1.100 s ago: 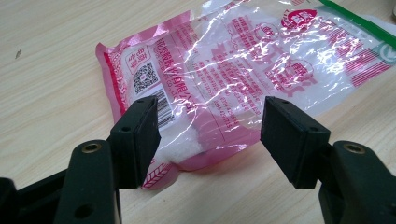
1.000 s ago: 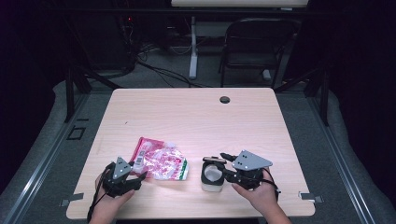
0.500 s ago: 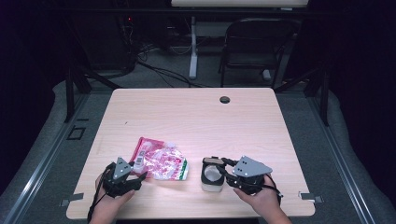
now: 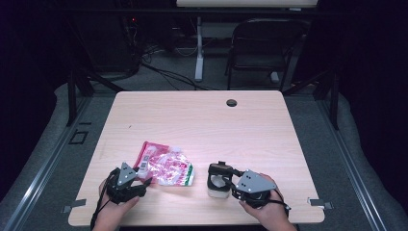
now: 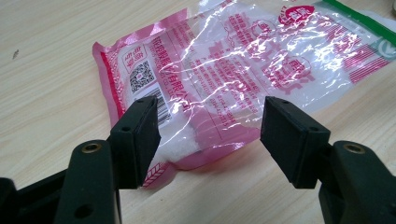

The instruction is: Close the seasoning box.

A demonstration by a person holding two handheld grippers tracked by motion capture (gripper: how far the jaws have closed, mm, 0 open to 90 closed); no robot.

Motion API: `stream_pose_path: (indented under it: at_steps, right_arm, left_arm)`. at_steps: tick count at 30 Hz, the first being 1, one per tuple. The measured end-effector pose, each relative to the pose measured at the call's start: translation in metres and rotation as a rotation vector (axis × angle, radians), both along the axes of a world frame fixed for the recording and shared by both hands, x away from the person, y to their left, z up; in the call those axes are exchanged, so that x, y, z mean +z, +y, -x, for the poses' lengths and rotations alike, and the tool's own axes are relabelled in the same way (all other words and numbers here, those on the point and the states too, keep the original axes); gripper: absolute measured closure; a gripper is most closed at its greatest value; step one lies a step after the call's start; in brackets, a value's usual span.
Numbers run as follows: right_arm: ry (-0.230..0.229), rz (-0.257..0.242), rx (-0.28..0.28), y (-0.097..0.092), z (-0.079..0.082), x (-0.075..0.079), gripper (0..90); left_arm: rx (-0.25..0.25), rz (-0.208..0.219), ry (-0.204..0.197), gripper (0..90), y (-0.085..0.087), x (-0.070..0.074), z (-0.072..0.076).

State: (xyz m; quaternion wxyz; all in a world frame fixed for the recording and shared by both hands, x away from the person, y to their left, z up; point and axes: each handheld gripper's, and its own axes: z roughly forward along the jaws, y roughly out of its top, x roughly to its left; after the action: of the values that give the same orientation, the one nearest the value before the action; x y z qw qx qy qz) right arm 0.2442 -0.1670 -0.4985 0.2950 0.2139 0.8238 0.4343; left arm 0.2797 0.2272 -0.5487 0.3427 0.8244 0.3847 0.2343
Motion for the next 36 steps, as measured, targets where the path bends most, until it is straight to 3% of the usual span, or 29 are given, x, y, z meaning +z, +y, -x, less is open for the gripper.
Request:
stream_pose_path:
  at_steps: [12, 17, 28, 33, 36]
  right_arm:
    - [0.014, -0.007, 0.012, 0.002, 0.007, -0.009, 61.6]
    - [0.011, 0.029, 0.022, 0.006, 0.010, -0.014, 61.4]
    - [0.017, 0.026, 0.021, 0.006, 0.010, -0.016, 59.7]
    - [0.037, 0.008, 0.019, 0.006, 0.009, -0.017, 50.1]
    - [0.045, -0.026, 0.018, 0.005, 0.008, -0.018, 44.4]
  left_arm:
    - [-0.001, 0.001, 0.001, 37.2, 0.000, 0.000, 0.000]
    - [-0.004, -0.001, 0.001, 37.3, -0.001, 0.000, 0.000]
    - [-0.006, -0.002, -0.001, 37.2, -0.001, 0.000, 0.000]
    - [-0.003, -0.001, 0.001, 37.2, -0.001, 0.000, 0.000]
    - [-0.003, 0.000, 0.002, 37.3, -0.001, -0.001, 0.000]
